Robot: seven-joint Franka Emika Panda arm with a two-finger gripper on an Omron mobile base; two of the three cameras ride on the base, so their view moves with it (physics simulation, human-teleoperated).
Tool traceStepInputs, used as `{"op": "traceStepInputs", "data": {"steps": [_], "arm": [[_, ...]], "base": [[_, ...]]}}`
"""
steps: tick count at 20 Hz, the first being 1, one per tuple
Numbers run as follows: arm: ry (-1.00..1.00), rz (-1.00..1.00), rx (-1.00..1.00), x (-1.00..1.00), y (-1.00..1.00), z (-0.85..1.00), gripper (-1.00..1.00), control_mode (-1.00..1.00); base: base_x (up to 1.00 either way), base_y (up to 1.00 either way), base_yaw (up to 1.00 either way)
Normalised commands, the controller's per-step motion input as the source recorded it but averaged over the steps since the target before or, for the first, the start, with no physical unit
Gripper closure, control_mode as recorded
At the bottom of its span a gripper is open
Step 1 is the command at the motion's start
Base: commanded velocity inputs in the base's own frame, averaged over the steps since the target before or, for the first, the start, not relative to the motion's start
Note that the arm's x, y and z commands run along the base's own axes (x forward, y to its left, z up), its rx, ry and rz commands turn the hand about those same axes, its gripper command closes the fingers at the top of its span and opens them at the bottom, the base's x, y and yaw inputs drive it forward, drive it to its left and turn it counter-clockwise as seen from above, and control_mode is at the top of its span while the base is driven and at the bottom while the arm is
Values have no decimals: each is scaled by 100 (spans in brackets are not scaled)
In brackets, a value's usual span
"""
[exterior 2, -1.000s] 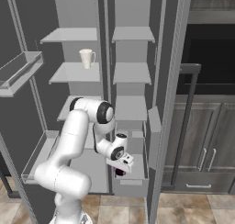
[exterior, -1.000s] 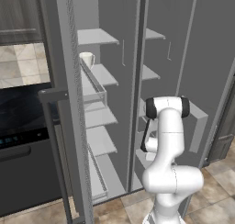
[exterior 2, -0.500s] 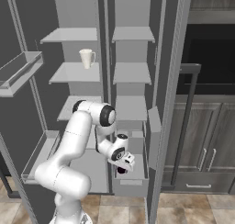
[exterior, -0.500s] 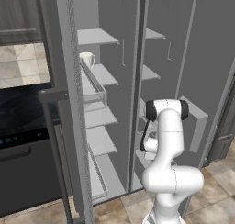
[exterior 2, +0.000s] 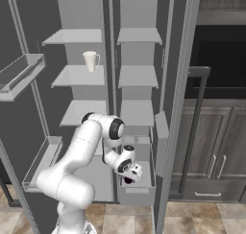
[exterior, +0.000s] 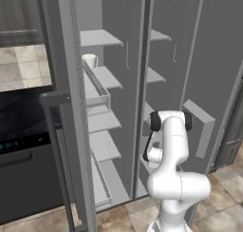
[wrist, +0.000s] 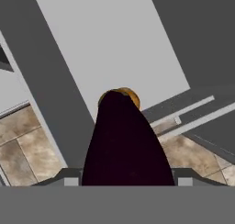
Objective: Take the eggplant and potato from the fridge shelf and place them in the freezer drawer to begin freezing them.
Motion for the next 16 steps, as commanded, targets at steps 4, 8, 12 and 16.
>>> {"op": "traceStepInputs", "data": {"steps": [4,8,12,16], "arm": [[-3,3,0,25,-3,-32,100,-100],[-2,3,0,27,-4,-20,100,-100],[0,3,0,24,-3,-28,100,-100],[0,3,0,8,0,-48,100,-100]], "base": [[0,0,0],[0,0,0],[0,0,0],[0,0,0]]}}
